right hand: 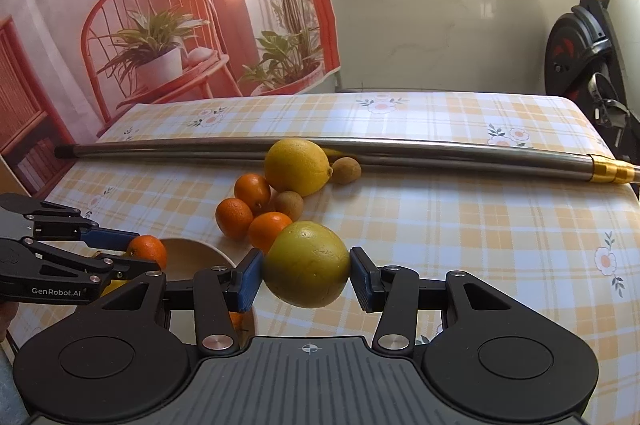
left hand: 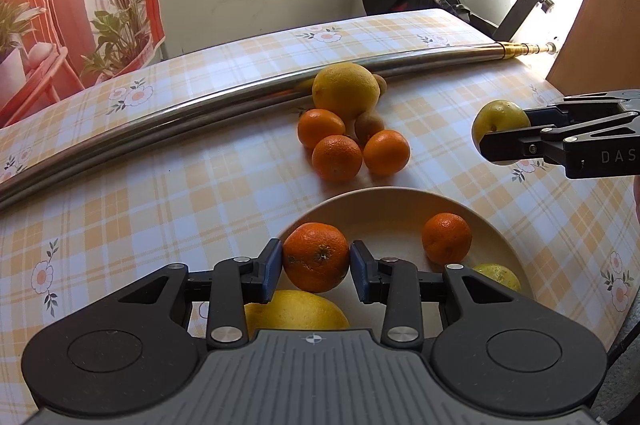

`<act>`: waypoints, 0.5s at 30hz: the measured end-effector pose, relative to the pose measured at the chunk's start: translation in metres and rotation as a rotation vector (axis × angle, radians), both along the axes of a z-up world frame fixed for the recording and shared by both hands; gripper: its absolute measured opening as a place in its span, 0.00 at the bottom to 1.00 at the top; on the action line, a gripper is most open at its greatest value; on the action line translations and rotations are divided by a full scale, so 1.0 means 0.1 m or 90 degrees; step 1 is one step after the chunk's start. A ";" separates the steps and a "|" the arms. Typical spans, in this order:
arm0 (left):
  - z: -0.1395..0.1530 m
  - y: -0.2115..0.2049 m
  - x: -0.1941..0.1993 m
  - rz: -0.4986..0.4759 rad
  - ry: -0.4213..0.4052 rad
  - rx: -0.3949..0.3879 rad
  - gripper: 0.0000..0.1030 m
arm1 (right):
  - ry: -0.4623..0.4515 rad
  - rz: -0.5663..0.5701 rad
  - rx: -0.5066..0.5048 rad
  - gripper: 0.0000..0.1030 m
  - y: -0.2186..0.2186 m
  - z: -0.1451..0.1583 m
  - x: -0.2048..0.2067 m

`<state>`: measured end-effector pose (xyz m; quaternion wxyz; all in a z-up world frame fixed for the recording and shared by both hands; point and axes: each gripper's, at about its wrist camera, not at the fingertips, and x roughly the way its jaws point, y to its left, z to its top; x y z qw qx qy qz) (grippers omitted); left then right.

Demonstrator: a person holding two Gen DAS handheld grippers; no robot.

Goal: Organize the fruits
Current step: 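Carry the tangerine to the plate and open the left tool while the right tool carries the small lemon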

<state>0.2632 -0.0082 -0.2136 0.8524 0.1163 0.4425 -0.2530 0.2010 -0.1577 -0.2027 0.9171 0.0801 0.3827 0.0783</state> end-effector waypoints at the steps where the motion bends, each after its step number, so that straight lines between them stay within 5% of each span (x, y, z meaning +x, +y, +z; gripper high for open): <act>1: 0.00 0.00 0.00 0.000 0.001 0.001 0.38 | 0.000 0.001 0.000 0.42 0.00 0.00 0.00; 15: -0.04 0.00 0.04 0.005 0.011 0.004 0.38 | 0.004 0.019 -0.005 0.42 0.07 0.01 0.01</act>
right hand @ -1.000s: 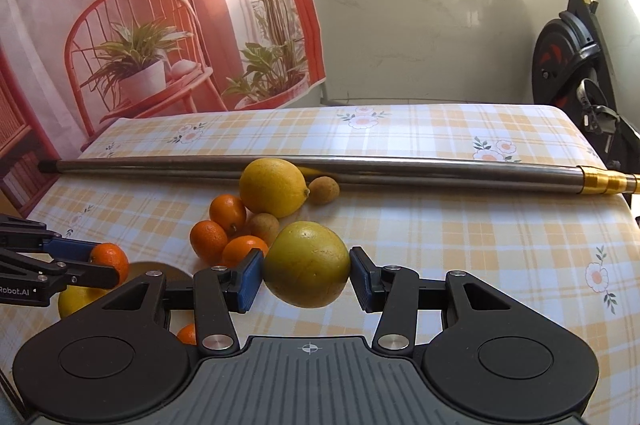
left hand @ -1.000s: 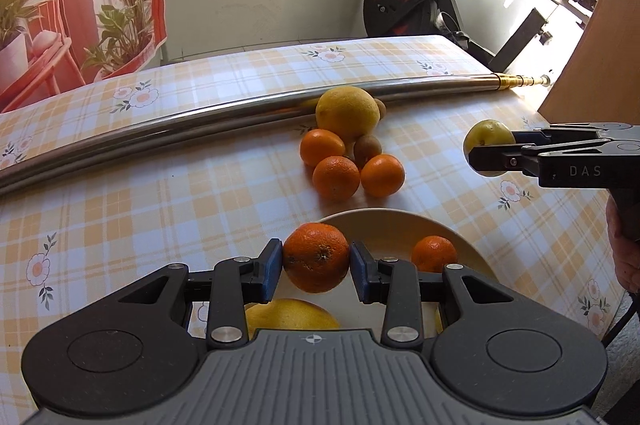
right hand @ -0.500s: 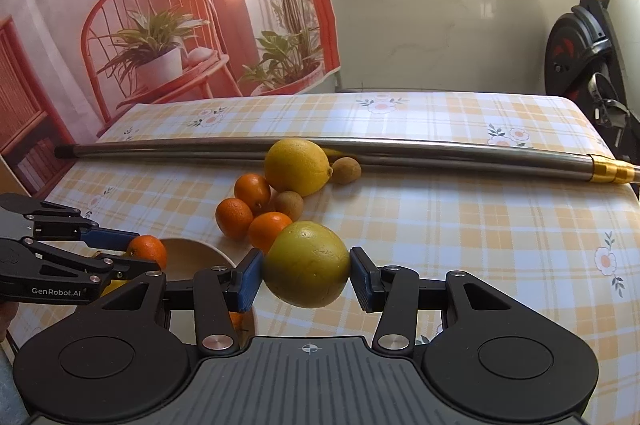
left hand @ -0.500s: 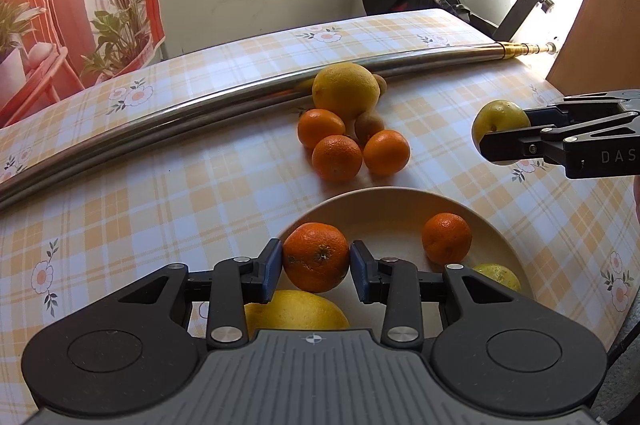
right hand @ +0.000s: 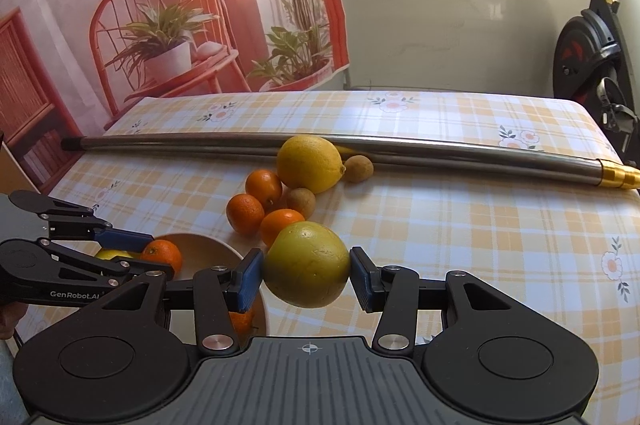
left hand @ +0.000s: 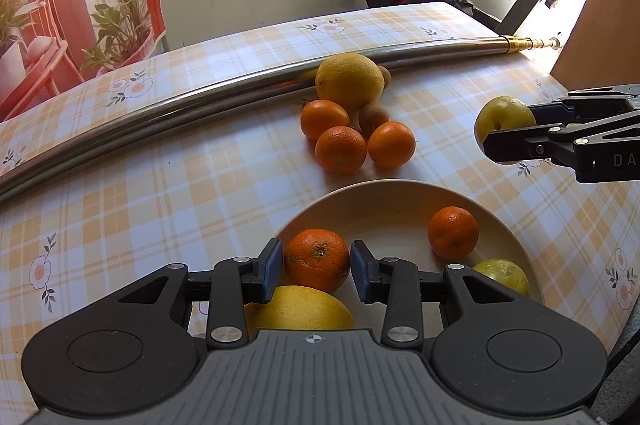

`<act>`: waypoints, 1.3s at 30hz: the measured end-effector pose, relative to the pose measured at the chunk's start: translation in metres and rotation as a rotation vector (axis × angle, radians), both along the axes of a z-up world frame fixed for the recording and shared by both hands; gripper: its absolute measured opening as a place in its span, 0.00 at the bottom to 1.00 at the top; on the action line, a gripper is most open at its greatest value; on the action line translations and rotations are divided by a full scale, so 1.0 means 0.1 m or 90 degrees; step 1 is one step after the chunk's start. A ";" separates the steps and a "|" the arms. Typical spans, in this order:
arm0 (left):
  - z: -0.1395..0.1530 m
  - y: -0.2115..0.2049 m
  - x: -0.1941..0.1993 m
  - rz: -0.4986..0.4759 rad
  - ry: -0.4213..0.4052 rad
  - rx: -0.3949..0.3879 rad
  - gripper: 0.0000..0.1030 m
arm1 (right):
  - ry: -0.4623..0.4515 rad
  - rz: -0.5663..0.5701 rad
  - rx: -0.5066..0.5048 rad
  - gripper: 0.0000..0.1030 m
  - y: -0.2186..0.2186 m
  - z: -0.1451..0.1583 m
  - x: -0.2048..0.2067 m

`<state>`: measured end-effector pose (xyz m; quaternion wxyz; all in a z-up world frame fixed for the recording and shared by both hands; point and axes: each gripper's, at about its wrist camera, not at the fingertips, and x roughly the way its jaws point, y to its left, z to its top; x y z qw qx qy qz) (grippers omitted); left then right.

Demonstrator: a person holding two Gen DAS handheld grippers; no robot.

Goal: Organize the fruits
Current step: 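Carry the tangerine to the plate and open the left tool while the right tool carries the small lemon, then lower the small yellow lemon into the plate and open the right tool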

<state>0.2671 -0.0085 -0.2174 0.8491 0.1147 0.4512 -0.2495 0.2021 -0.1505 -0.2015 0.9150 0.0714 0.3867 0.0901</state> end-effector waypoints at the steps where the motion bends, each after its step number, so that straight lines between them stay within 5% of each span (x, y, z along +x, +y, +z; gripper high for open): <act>1: 0.00 0.00 0.00 0.001 0.001 -0.002 0.38 | 0.000 0.001 -0.001 0.42 0.00 0.00 0.00; 11: 0.18 0.19 0.01 0.054 -0.021 -0.072 0.38 | 0.004 0.027 -0.010 0.42 0.09 0.01 0.04; 19: 0.34 0.42 0.05 0.137 -0.052 -0.127 0.38 | 0.017 0.113 -0.059 0.42 0.38 -0.01 0.15; 39: 0.27 0.67 0.04 0.205 -0.039 -0.134 0.38 | 0.045 0.194 -0.088 0.42 0.89 -0.17 0.39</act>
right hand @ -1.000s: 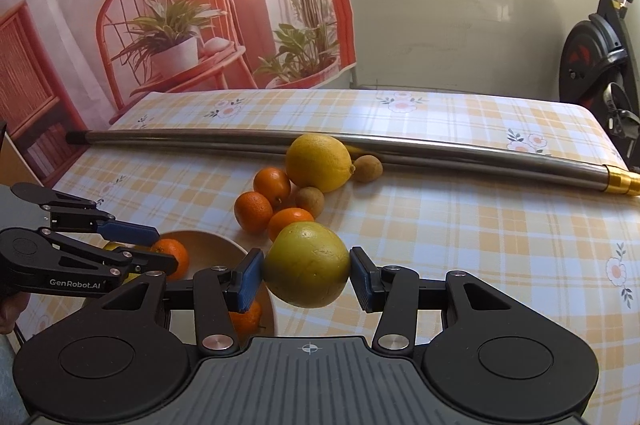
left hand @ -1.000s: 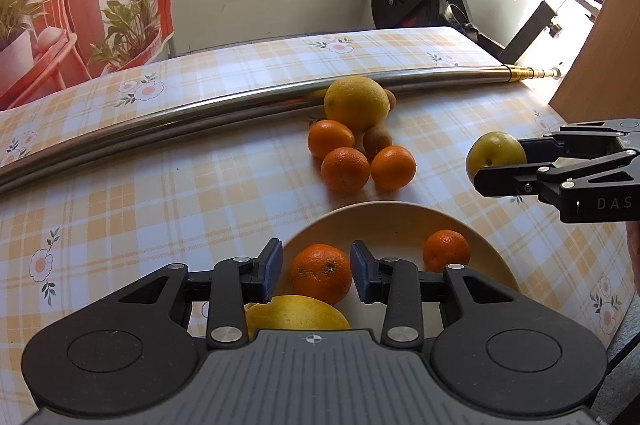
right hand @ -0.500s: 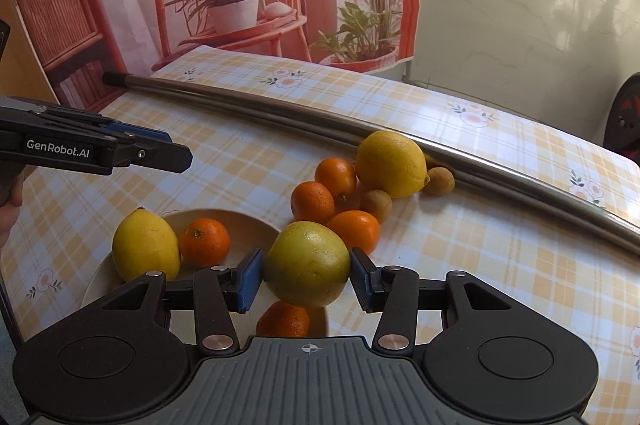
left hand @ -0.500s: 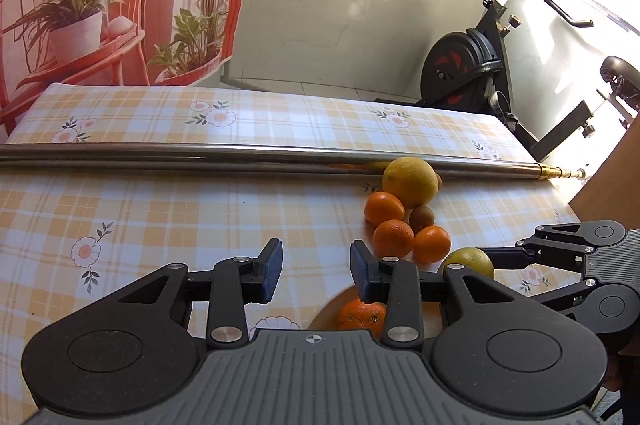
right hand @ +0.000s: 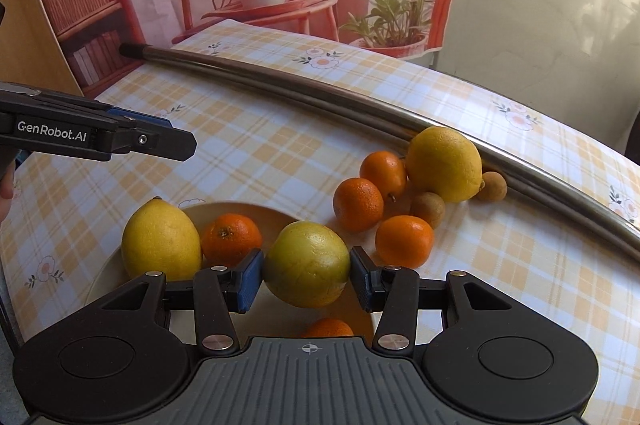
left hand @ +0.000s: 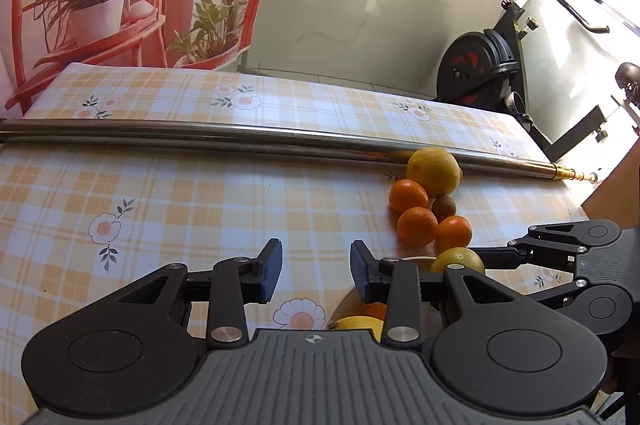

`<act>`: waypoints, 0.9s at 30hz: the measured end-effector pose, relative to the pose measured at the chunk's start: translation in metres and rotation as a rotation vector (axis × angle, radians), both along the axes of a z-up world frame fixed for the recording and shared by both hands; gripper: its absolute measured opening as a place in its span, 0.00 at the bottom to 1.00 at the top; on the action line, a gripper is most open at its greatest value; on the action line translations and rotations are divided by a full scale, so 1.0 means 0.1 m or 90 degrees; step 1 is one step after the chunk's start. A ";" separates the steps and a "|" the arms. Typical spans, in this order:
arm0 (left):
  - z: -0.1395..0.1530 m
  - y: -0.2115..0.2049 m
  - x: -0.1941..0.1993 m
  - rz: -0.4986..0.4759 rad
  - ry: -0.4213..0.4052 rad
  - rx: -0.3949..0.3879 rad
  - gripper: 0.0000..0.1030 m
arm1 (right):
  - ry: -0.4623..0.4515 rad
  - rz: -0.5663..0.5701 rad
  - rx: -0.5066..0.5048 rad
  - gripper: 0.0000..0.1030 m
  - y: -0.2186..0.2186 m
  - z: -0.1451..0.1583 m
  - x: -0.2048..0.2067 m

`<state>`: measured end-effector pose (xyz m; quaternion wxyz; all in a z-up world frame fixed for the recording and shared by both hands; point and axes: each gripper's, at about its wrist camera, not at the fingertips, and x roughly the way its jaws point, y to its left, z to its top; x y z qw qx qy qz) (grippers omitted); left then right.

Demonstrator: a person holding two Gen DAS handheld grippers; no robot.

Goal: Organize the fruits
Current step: 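Lower the small yellow lemon into the plate and open the right tool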

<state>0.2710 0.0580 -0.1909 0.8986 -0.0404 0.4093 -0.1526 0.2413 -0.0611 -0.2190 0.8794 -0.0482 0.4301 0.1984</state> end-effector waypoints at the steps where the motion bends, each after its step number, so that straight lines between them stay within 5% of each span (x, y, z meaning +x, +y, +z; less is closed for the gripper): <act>1: 0.00 -0.01 0.00 -0.001 -0.001 0.000 0.38 | 0.001 -0.001 0.001 0.42 0.00 0.00 0.01; 27: 0.11 -0.06 -0.03 -0.009 -0.024 0.021 0.38 | -0.032 -0.020 0.015 0.42 -0.14 0.17 -0.06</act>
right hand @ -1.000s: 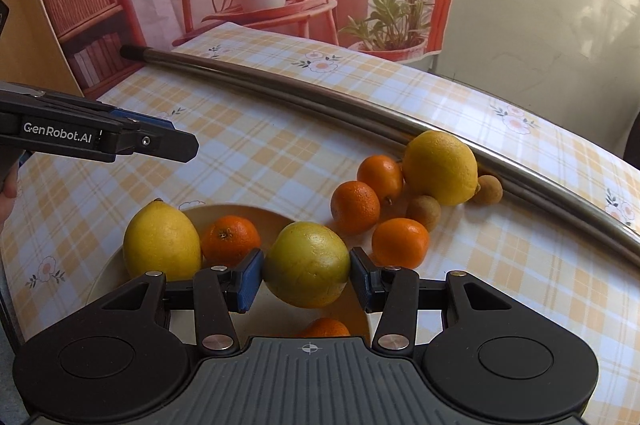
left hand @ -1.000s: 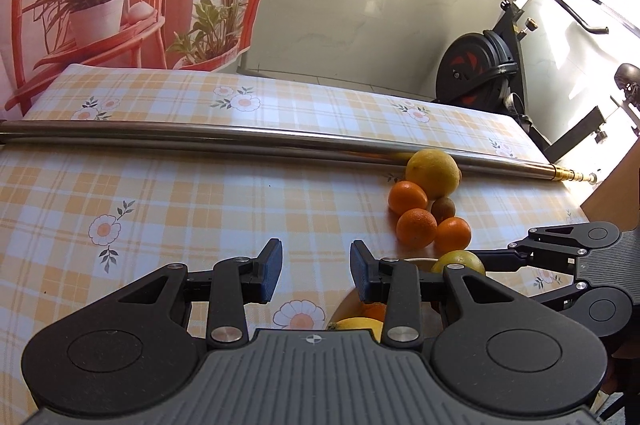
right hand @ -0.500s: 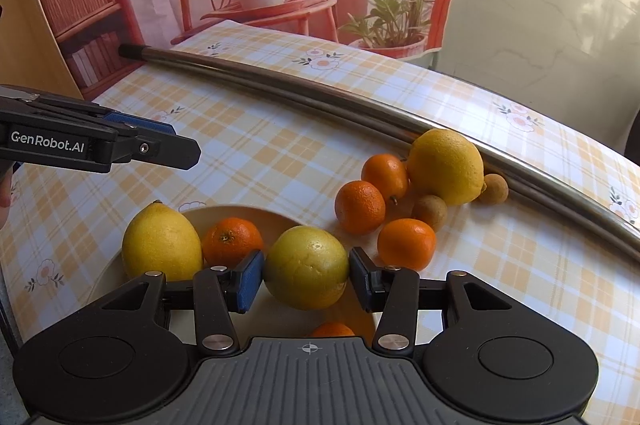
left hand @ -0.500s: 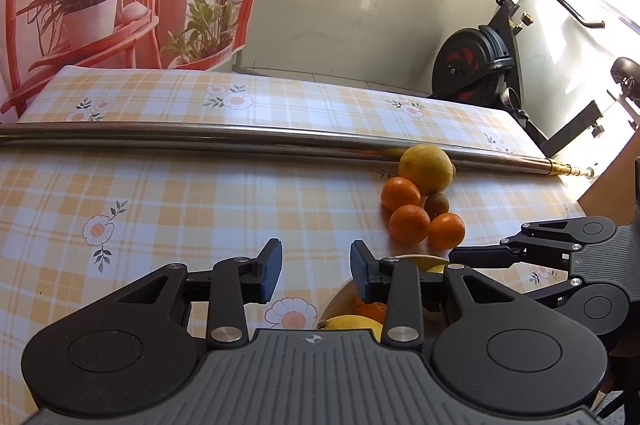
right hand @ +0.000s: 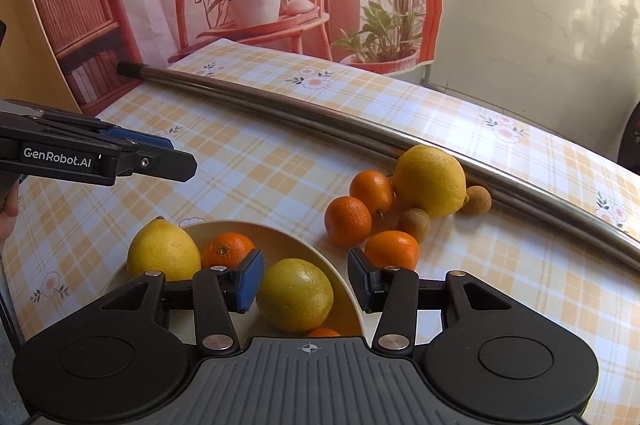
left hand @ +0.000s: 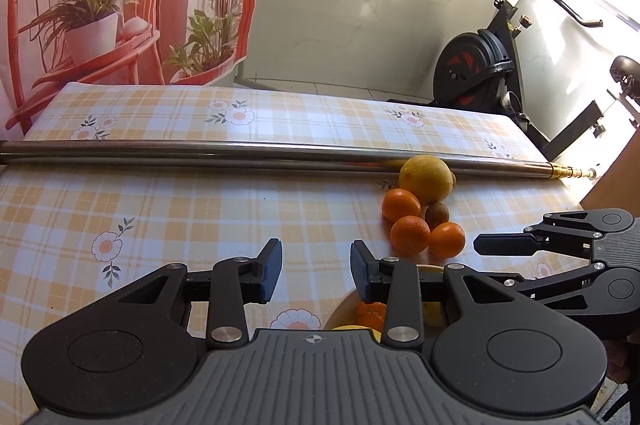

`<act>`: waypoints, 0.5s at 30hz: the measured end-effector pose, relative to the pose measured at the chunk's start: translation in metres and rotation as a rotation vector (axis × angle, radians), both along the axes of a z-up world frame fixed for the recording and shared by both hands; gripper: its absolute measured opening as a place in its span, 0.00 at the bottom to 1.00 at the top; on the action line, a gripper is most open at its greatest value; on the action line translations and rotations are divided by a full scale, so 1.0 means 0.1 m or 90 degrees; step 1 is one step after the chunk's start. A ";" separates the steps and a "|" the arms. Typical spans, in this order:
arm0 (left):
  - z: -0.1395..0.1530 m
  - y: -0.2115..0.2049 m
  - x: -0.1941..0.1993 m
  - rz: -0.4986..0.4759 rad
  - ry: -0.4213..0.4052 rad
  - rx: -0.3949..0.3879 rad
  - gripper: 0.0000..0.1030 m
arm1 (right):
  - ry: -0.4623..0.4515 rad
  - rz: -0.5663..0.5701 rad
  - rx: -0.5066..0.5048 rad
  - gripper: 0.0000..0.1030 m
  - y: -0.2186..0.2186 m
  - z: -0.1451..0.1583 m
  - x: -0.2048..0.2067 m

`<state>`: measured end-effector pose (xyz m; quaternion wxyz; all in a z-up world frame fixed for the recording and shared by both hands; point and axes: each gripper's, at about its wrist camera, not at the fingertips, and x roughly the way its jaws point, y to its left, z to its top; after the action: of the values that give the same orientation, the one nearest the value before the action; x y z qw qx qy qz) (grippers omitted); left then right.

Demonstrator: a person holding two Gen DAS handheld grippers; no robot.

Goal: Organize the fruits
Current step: 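Lower the small yellow lemon into the plate and open the right tool, then grasp the large yellow lemon on the table with the left tool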

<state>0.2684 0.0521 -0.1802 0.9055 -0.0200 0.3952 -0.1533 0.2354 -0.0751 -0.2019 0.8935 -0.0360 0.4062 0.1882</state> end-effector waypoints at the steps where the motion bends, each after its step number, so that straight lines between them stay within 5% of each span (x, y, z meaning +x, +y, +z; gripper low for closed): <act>1: 0.01 0.00 0.00 0.002 -0.004 0.005 0.38 | -0.004 -0.005 0.000 0.42 -0.03 0.01 0.00; 15: 0.32 -0.18 0.17 -0.003 -0.056 -0.005 0.41 | -0.056 -0.130 0.020 0.42 -0.62 0.18 0.16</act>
<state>0.2857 0.0340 -0.1481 0.9214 -0.0161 0.3546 -0.1581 0.2514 -0.1369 -0.1842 0.9255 0.0115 0.3648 0.1010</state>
